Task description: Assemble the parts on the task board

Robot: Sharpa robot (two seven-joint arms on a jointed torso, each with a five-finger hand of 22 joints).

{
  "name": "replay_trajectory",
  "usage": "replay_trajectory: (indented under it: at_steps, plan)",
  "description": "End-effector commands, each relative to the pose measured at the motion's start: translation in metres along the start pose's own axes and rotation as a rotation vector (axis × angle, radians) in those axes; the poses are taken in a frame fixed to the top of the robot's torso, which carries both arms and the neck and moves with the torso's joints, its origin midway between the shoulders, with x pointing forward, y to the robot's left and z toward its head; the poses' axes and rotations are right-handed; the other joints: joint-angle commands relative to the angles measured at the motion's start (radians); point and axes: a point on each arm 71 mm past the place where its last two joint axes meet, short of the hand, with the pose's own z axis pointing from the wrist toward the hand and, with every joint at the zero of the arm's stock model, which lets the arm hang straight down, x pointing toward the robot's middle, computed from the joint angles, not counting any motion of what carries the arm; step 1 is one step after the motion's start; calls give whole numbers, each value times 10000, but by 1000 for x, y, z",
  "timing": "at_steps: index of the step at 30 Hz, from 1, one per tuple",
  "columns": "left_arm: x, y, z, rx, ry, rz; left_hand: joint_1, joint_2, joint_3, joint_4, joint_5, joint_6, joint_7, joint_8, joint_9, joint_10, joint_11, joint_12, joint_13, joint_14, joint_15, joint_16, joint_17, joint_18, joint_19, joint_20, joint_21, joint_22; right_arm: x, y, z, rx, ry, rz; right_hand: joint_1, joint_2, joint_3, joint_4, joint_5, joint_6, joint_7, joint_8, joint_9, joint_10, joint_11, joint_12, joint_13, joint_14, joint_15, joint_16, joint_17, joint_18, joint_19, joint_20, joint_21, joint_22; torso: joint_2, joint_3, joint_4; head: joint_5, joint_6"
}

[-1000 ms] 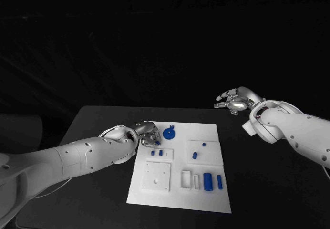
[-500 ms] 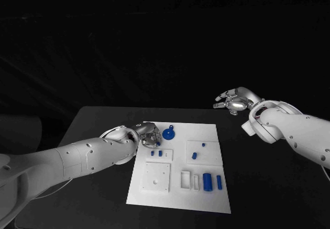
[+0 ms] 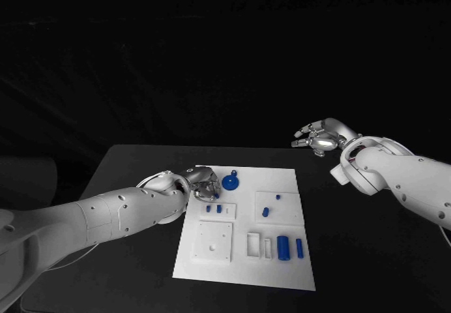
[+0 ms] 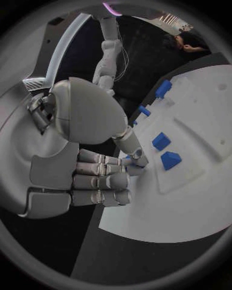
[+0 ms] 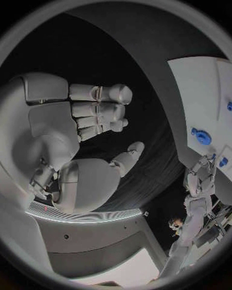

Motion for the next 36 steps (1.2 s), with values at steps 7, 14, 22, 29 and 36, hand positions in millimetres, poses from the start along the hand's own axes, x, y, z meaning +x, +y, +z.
replay_trajectory:
  at_steps: [7, 14, 22, 29, 36]
  plan:
    - [6, -11, 1, 324, 283, 304, -41, 92, 64, -49, 17, 22, 25, 4, -28, 15, 6, -15, -10, -54, -39, -2, -16, 238, -79, -357, 18, 118, 1, 1, 0, -103, 73, -14, -60, 64, 48, 10, 40, -142, 240, 48, -12, -52, -2, 51, -21, 72, -3, -47, 10, 700, 36, -65, -44, 154, 0, 3, -3, -18, -18]
    - [13, -19, -1, 583, 481, 1005, -28, 115, 75, -56, -2, 96, 3, 28, -30, 109, -19, 18, 11, -75, -60, 94, 31, 217, -114, -364, 43, 146, 1, 1, 0, -110, 63, -14, -64, 65, 48, 12, 42, -137, 239, 52, -11, -52, -3, 53, -24, 74, -3, -47, 10, 700, 39, -65, -44, 154, 3, 8, -6, -25, -16]
    - [15, -19, 0, 474, 622, 1466, -14, 104, 84, -65, 25, 172, -27, 56, -28, 178, -45, 40, 27, -67, -86, 154, 55, 215, -98, -388, 74, 157, 1, 2, 0, -112, 62, -13, -67, 64, 47, 15, 44, -127, 238, 57, -9, -51, -4, 55, -28, 75, -5, -48, 10, 700, 41, -66, -45, 154, -1, 0, 2, -28, -22]
    - [15, -19, 0, 449, 633, 1798, -3, 99, 94, -70, 51, 199, -39, 64, -30, 203, -56, 46, 32, -60, -97, 174, 61, 216, -85, -400, 88, 158, 1, 2, 0, -115, 63, -13, -65, 63, 48, 13, 46, -123, 236, 60, -9, -51, -5, 58, -31, 77, -6, -49, 11, 700, 42, -66, -46, 155, -1, 0, 1, -33, -15]
    - [15, -21, 1, 515, 582, 2088, 6, 97, 104, -70, 57, 220, -47, 70, -31, 219, -63, 49, 36, -55, -103, 183, 63, 216, -74, -408, 95, 157, 1, 1, 0, -106, 53, -16, -64, 61, 48, 11, 47, -122, 236, 61, -9, -50, -6, 59, -34, 78, -7, -50, 11, 700, 43, -67, -46, 155, -3, -9, 1, -40, -23]
